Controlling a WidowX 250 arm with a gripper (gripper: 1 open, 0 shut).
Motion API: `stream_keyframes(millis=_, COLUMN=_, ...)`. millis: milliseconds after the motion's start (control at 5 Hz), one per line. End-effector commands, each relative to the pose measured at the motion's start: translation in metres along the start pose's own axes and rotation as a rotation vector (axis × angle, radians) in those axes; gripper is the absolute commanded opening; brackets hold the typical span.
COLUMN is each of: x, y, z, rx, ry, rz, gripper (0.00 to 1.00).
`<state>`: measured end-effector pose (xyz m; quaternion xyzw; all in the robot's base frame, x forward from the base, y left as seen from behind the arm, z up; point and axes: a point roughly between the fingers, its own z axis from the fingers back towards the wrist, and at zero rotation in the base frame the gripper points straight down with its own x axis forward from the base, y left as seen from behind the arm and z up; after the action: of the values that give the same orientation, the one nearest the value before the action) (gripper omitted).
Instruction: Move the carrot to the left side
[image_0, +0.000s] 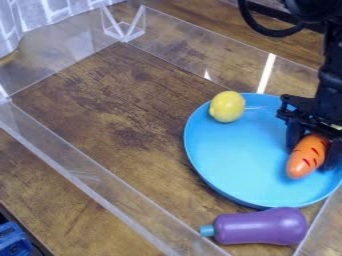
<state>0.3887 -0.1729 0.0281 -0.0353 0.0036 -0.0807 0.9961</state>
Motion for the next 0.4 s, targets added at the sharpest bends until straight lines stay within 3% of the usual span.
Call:
stream_keyframes(millis=0, x=0.008, y=0.007, z=0.037, rx=-0.020, ry=-0.047, rz=-0.080, gripper=0.00)
stream_keyframes(millis=200, x=0.007, y=0.000, z=0.056, rx=-0.020, ry=-0.042, rz=-0.018, gripper=0.00)
